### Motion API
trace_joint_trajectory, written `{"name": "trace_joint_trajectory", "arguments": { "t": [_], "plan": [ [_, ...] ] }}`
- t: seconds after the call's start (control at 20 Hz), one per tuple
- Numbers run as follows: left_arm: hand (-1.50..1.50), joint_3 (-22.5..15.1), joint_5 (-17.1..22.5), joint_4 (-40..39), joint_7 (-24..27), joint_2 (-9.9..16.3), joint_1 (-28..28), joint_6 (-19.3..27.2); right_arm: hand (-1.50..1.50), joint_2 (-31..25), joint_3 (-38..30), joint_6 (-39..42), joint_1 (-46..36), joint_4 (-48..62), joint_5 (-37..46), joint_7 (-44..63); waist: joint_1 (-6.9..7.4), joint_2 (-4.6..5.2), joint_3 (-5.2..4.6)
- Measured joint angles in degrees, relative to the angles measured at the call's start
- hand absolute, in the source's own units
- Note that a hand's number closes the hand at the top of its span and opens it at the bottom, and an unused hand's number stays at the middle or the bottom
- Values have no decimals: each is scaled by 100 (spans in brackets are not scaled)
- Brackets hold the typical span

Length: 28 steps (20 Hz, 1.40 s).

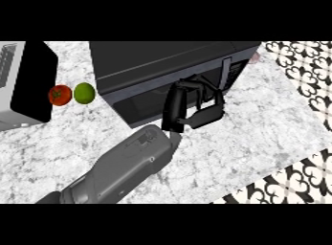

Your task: Pick up the milk, place it into the microwave and close the microwave

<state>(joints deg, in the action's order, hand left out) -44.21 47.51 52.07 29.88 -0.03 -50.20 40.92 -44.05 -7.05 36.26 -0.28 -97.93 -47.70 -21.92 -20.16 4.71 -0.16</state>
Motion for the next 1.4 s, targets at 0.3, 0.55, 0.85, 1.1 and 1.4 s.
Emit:
{"name": "trace_joint_trajectory", "arguments": {
  "t": [0.3,0.55,0.85,1.1,1.4],
  "plan": [
    [150,-36,163,-50,235,1,-23,-42,-150,-138,-73,11,-66,-9,-181,104,-14,15,1],
    [150,-65,286,-86,419,0,-40,-39,-150,-230,-122,36,-106,10,-302,166,-26,26,9],
    [150,-115,436,-134,585,0,-82,-84,-150,-325,-181,44,-147,55,-474,246,-33,40,13],
    [150,-173,570,-183,675,-1,-126,-129,-150,-409,-167,165,-200,16,-618,298,-16,40,17],
    [150,-221,705,-242,824,0,-153,-160,-150,-527,-116,390,-208,-24,-833,375,-24,34,20]
  ]
}}
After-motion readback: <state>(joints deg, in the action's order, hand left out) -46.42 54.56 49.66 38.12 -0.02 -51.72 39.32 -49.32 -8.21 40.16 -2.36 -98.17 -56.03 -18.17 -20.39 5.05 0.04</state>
